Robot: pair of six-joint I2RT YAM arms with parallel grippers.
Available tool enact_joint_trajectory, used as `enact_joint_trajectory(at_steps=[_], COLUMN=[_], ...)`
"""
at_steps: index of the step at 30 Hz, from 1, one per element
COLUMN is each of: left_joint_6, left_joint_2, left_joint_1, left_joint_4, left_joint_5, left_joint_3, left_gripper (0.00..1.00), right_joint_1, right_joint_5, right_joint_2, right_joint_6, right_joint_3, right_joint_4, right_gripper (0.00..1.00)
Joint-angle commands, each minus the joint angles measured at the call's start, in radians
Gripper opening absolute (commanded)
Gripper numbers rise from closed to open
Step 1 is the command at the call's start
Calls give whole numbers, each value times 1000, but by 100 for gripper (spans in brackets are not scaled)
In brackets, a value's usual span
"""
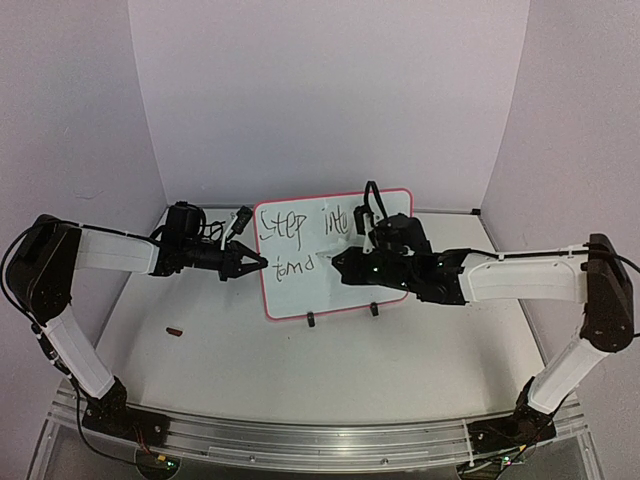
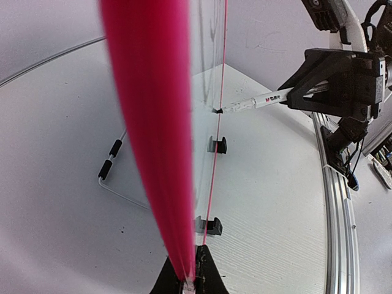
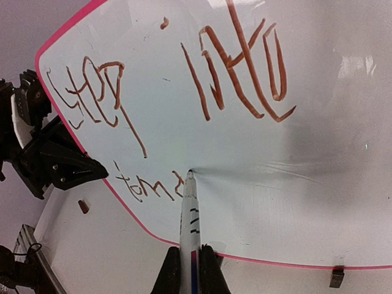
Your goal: Write a sentence on the whiteboard
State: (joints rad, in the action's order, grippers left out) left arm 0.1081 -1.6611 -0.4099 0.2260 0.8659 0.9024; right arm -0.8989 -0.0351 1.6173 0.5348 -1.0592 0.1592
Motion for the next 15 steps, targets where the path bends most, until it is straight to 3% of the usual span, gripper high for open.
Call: enact_joint_trajectory(at_steps=[1, 15], left_joint_6=[48, 49], left_joint_2=[-15, -14], left_joint_1=[-3, -3], left_joint_4=[-65, -65], left_joint_5=[-133, -133], left_joint_3=[-5, -5], left_gripper=[0, 0], right_joint_1=[7, 6], right_joint_5=[-29, 51], right_joint_2=[19, 52], right_joint_6=[18, 58], right_joint_3=[-20, 9], right_joint_4=[-24, -55], right_gripper=[0, 0])
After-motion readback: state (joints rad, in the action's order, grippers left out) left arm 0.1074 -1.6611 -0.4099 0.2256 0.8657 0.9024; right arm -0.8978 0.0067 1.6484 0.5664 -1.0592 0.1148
